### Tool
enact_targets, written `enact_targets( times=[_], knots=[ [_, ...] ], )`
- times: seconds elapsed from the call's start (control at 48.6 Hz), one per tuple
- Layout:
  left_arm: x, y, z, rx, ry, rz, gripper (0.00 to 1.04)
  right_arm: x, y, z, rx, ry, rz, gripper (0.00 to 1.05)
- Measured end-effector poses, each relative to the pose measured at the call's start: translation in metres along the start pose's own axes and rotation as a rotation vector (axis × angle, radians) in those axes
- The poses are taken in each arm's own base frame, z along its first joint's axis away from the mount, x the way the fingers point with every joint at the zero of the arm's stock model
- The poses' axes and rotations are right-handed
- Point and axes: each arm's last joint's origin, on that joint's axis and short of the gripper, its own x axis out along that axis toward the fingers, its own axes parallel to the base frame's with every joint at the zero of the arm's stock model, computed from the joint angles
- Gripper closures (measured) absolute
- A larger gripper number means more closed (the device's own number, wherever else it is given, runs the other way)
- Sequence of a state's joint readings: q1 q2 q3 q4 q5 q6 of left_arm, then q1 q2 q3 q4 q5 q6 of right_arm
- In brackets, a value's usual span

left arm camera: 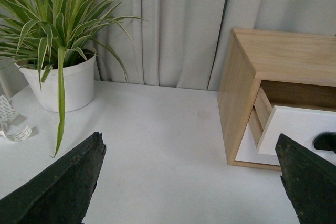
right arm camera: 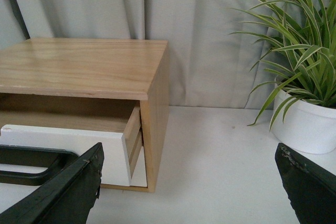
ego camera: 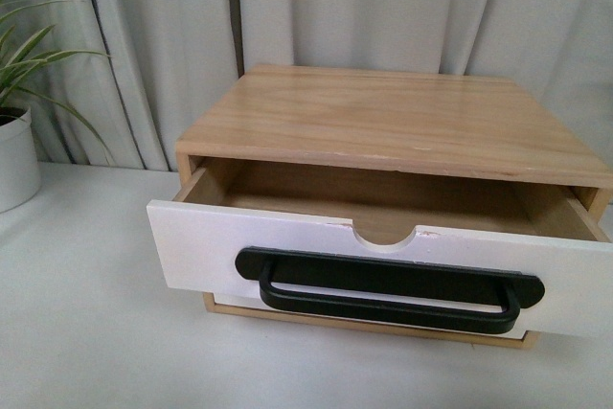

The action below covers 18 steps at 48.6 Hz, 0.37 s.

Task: Pull drawer

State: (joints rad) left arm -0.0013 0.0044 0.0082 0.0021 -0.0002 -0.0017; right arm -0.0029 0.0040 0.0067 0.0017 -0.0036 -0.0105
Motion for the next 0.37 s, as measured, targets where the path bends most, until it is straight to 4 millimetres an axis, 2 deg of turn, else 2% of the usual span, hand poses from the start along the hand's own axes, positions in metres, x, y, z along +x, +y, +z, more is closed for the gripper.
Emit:
enact_targets(
  times=[0.37],
  knots=[
    [0.0,0.0,0.0,0.0,0.0,0.0,0.06,0.0,0.0,0.0,0.0,0.0,0.0,0.09]
  ],
)
